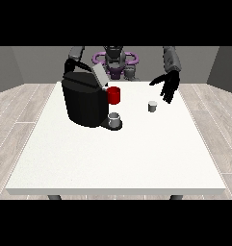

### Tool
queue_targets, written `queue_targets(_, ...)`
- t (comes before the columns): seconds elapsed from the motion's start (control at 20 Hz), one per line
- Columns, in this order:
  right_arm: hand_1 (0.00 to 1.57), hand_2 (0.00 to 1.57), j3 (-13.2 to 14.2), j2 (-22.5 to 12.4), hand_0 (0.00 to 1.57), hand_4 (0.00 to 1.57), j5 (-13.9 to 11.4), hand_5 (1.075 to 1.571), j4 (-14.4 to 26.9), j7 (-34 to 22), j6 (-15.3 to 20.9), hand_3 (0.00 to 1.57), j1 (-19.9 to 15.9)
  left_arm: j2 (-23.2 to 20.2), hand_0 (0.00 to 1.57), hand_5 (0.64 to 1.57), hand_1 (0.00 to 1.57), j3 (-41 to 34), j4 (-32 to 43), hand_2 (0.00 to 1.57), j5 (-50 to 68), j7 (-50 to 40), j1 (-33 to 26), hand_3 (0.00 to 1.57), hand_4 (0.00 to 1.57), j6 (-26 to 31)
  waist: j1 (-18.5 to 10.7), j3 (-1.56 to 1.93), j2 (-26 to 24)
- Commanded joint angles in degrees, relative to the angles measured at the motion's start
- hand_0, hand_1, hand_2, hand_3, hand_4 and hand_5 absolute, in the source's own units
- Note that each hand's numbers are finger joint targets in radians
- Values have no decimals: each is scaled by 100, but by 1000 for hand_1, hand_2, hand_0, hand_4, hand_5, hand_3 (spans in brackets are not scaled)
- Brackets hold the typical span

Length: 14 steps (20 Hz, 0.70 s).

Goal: Insert the coffee pod into the coffee machine and close the lid

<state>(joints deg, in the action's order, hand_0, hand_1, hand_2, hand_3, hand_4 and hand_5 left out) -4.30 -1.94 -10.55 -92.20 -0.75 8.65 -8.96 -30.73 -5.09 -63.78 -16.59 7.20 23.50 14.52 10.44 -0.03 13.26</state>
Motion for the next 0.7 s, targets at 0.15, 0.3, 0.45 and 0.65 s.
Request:
queue_targets(0.15,0,0,146,49,0,0,-139,1571,474,-144,157,0,-384,-68,0,1571,0,213,755,0,-615,145,575,0,0,-39,-109,2,261)
queue_targets(0.3,0,0,-201,187,0,0,27,1571,345,-203,118,0,-168,269,0,1571,0,394,1124,291,-980,197,572,0,0,-475,17,1,166)
queue_targets(0.45,0,0,189,155,0,0,31,1571,858,145,121,0,-518,182,488,1571,488,274,1234,724,-1126,535,878,486,0,-741,-187,2,436)
queue_targets(0.65,0,0,269,106,0,0,154,1571,1101,115,-40,0,-759,645,839,1571,839,717,1185,918,-1768,338,885,756,298,-1469,-201,4,415)
